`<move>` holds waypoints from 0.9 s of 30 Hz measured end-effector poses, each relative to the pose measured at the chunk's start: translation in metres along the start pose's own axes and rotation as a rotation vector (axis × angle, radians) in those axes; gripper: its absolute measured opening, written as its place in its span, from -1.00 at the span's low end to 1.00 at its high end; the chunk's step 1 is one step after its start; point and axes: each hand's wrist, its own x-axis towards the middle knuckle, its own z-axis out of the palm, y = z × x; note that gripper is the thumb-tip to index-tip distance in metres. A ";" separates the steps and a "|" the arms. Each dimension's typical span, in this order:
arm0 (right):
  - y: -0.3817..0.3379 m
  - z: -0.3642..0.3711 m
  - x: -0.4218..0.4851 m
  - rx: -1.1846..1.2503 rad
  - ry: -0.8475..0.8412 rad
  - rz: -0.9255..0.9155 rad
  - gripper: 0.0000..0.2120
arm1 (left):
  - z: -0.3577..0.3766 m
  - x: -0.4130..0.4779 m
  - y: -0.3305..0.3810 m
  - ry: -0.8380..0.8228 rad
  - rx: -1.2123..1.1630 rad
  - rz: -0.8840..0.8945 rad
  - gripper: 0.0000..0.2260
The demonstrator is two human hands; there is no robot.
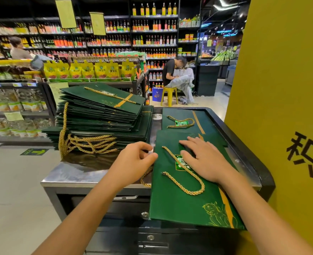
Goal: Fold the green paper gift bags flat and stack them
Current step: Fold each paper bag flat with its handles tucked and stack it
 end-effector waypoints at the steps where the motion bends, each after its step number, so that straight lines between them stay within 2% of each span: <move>1: -0.001 -0.001 0.000 0.010 0.015 0.005 -0.52 | 0.002 -0.001 0.001 0.014 -0.044 -0.027 -0.73; 4: -0.003 -0.003 -0.003 0.046 0.080 0.002 -0.53 | 0.003 -0.005 0.009 -0.014 -0.276 -0.112 -0.73; 7: -0.005 -0.005 -0.005 0.104 0.181 0.003 -0.55 | 0.001 -0.016 0.024 -0.151 -0.410 -0.132 -0.86; 9: -0.007 -0.007 -0.008 0.122 0.230 0.026 -0.56 | 0.003 -0.021 0.029 -0.223 -0.465 -0.137 -0.87; 17: -0.003 -0.032 -0.035 0.209 0.373 0.139 -0.64 | 0.010 -0.033 0.019 -0.187 -0.700 -0.183 -0.83; 22: 0.012 -0.036 -0.077 0.404 0.389 0.286 -0.57 | 0.007 -0.029 0.013 -0.071 -0.766 -0.193 -0.82; 27: 0.009 -0.037 -0.087 0.661 0.336 0.347 -0.59 | 0.005 -0.022 0.018 -0.056 -0.779 -0.186 -0.81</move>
